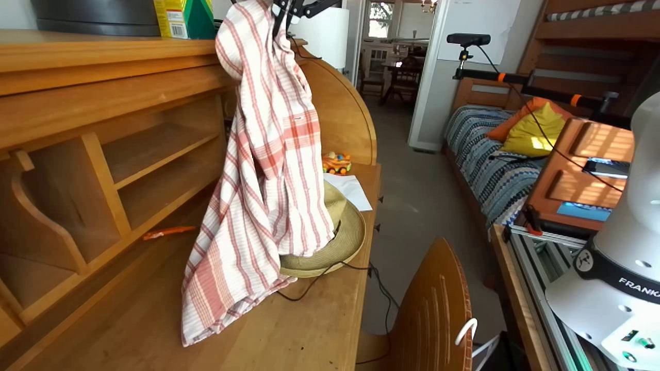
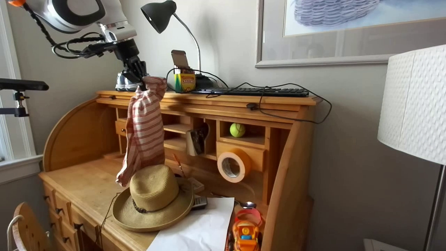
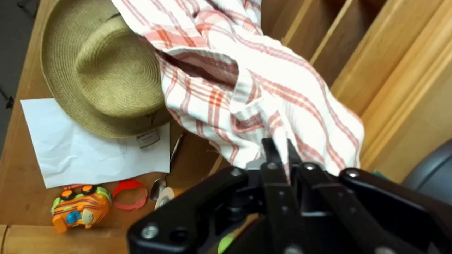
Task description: Put the towel on the top of the dresser
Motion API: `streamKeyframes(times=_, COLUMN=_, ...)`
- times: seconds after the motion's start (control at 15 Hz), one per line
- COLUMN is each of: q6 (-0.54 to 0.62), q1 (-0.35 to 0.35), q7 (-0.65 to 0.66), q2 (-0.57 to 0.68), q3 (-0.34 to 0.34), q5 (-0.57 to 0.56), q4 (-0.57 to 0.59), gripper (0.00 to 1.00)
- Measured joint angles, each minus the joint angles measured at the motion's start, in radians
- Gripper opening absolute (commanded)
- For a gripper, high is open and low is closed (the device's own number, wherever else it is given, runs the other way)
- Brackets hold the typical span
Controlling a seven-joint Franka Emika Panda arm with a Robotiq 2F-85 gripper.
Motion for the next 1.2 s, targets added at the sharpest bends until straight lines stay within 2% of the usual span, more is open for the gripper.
streamKeyframes(times=0.4, q6=0.032, q1=-0.153, q7=0.027, q2=0.019, q3=-0.094, q5=-0.008, q4=0.171, gripper=0.01)
streamKeyframes(times=0.6, q6=0.034, q1=-0.212, q7=0.080, q2=0.019, q3=-0.129, q5=-0.032, q4=0.257, gripper=0.01)
streamKeyframes(times=0.67, q6=0.039, q1=-0.228, q7=0.113, q2=0.020, q3=-0.133, q5=-0.048, q4=0.279, gripper=0.06)
streamKeyframes(times=0.87, q6=0.072, q1=-0.248, q7=0.206, q2=0.023, q3=-0.130, q5=-0.091, q4=0.303, gripper=0.06)
streamKeyframes(times=0.93, q6=0.073, q1=-0.248, q7=0.216, q2=0.024, q3=-0.127, q5=-0.094, q4=0.303, gripper=0.06)
streamKeyframes(times=1.0, q6=0.075, q1=-0.248, q7=0.222, q2=0.027, q3=-0.126, q5=-0.096, q4=0.303, gripper=0.01)
streamKeyframes(times=1.2, q6=0.090, q1=-0.251, q7=0.247, q2=0.036, q3=-0.129, q5=-0.109, q4=0.305, gripper=0.01)
